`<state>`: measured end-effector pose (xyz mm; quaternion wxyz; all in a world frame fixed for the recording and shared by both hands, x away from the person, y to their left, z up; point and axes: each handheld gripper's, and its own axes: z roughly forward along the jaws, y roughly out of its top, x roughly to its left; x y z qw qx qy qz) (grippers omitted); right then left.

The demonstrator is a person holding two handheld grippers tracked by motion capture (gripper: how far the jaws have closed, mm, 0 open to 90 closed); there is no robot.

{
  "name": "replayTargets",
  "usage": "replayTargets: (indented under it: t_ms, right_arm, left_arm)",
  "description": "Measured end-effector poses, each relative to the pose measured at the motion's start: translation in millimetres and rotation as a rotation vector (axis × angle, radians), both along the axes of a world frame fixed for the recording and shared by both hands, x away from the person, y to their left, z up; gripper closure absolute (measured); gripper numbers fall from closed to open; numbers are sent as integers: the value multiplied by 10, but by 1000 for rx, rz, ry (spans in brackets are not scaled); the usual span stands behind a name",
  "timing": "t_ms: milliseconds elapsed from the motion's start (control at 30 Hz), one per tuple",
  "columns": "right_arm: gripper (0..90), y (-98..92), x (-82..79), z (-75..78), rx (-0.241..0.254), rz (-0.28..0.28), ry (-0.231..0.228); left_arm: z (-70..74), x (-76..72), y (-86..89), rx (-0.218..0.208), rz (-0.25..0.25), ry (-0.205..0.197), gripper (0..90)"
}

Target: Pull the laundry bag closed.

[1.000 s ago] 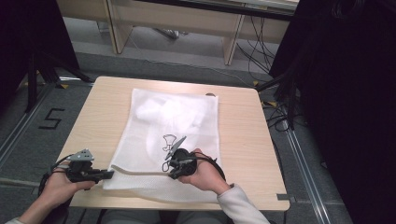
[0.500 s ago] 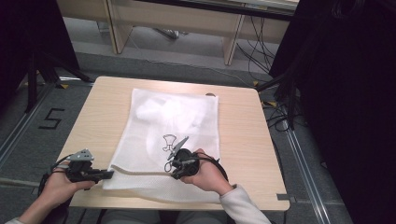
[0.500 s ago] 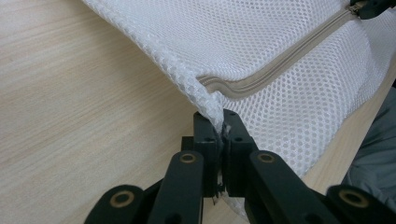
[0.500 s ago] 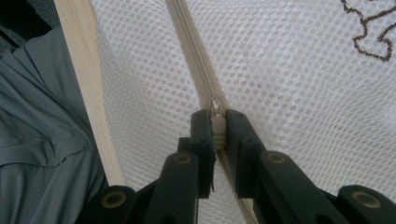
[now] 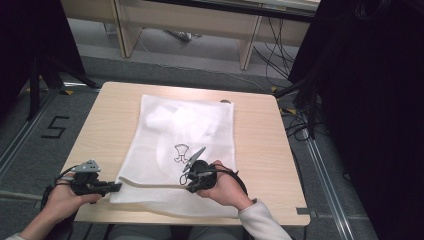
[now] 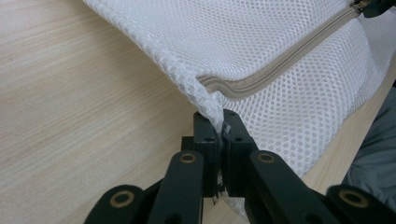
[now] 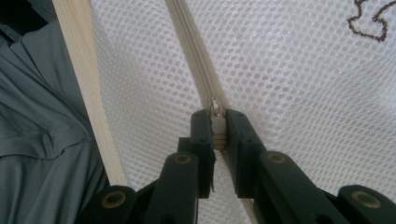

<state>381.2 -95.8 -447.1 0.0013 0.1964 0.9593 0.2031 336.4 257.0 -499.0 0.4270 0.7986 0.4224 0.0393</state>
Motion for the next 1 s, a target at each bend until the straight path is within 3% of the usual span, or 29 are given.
replayTargets:
  t_ms: [100,200,267,1000]
  right_arm:
    - [824,-12,-4,2,3,8,2]
    - [825,-16,-6,6,4,2,1]
    - [825,-22,-4,7,5,1,0]
    - [825,-141,-7,15,6,-21,1]
  left_arm:
    - [11,2,3,16,-6,8,858]
    - [-1,0,-5,-3,1,-2,858]
    - [10,2,0,12,-7,9,858]
    - [6,6,6,12,-12,12,858]
